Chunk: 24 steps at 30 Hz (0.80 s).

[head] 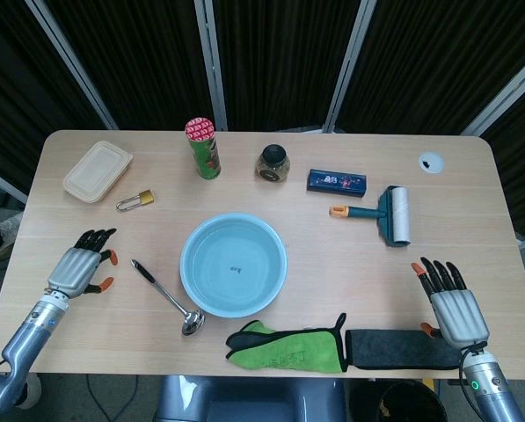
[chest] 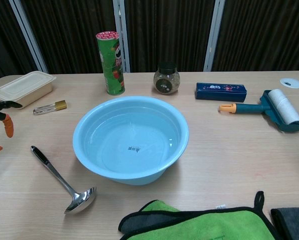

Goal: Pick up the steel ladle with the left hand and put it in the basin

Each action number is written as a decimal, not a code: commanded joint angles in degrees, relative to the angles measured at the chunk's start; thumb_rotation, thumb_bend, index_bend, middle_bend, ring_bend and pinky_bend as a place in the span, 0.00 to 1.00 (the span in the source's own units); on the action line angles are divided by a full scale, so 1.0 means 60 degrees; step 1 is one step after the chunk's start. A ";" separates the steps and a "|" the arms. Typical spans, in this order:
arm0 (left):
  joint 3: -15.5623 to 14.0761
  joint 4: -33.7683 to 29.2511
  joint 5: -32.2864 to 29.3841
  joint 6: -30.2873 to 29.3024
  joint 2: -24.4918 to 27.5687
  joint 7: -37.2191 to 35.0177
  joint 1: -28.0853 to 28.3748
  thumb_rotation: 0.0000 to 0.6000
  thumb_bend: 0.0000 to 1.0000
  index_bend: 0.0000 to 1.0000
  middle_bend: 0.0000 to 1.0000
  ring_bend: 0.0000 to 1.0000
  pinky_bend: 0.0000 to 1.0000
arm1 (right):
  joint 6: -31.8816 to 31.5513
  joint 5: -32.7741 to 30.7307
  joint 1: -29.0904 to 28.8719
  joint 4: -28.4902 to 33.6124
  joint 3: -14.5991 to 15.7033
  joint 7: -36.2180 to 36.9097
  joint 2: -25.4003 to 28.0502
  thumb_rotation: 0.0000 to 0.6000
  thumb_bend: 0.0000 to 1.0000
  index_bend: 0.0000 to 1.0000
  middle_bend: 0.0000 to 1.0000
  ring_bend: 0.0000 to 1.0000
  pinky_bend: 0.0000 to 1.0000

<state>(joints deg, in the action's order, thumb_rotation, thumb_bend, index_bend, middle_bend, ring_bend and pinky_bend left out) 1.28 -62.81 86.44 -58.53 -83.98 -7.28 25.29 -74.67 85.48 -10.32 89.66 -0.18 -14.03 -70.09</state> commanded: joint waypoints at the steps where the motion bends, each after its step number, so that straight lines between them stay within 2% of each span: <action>1: -0.0038 0.0284 0.0130 0.0263 -0.0399 -0.0099 0.0306 1.00 0.31 0.43 0.00 0.00 0.00 | -0.0034 0.0056 0.0010 0.0023 0.0025 0.0077 0.0056 1.00 0.00 0.00 0.00 0.00 0.00; 16: -0.0264 0.0442 0.0090 0.1053 -0.1236 0.0356 0.0893 1.00 0.30 0.44 0.00 0.00 0.00 | -0.0290 0.0149 0.0116 0.0028 0.0005 0.0556 0.0312 1.00 0.00 0.00 0.00 0.00 0.00; 24: -0.0334 0.0682 0.0165 0.1142 -0.1609 0.0309 0.1132 1.00 0.31 0.46 0.00 0.00 0.00 | -0.0183 0.0044 0.0061 0.0033 -0.0058 0.0647 0.0354 1.00 0.00 0.00 0.00 0.00 0.00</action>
<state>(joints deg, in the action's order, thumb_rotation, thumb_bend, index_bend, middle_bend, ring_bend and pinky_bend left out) -0.64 -58.82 87.38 -51.75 -93.50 -5.48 31.96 -75.84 85.87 -9.93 89.89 -0.46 -10.29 -68.03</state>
